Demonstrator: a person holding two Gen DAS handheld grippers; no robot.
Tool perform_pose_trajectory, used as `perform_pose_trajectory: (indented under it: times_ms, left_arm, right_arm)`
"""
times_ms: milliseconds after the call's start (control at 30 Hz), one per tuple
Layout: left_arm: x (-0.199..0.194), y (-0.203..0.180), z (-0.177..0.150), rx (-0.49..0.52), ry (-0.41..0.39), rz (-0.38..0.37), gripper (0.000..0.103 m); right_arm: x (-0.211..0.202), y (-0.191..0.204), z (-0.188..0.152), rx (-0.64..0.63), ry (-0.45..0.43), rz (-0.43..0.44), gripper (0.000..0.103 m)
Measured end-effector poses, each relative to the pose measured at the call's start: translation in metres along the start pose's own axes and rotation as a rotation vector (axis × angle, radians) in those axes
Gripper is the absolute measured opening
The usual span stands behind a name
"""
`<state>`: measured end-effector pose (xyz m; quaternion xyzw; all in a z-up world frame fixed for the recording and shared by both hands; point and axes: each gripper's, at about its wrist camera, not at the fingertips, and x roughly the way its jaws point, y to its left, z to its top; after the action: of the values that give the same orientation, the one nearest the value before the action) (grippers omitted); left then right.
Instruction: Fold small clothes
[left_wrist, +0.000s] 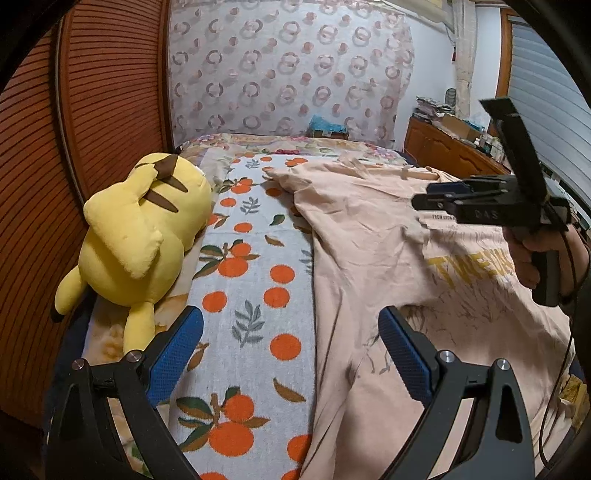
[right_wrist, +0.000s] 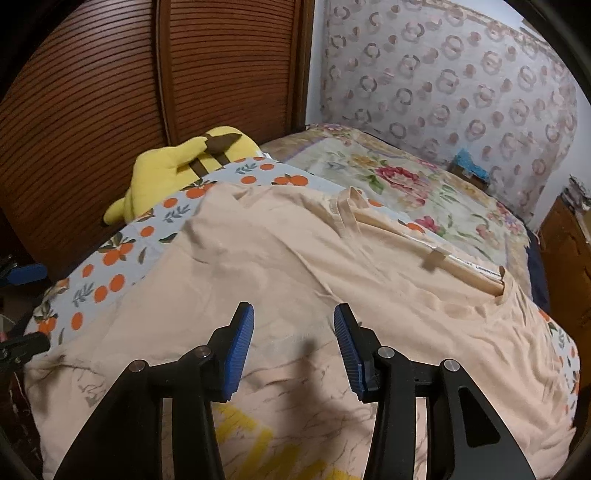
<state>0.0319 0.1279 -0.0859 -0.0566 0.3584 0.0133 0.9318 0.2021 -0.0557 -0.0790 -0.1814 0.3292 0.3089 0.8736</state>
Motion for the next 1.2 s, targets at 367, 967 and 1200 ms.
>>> perform_pose_trajectory:
  times_ms: [367, 967, 1200]
  left_arm:
    - [0.036, -0.006, 0.042, 0.086, 0.017, -0.020, 0.096]
    - [0.137, 0.021, 0.110, -0.015, 0.160, -0.105, 0.065]
    - [0.158, 0.023, 0.124, -0.047, 0.210, -0.159, 0.064]
  right_arm:
    - [-0.007, -0.059, -0.033, 0.029, 0.042, -0.070, 0.068]
    - [0.003, -0.093, -0.039, 0.028, 0.060, -0.108, 0.068]
    - [0.004, -0.092, -0.044, 0.014, 0.050, -0.125, 0.068]
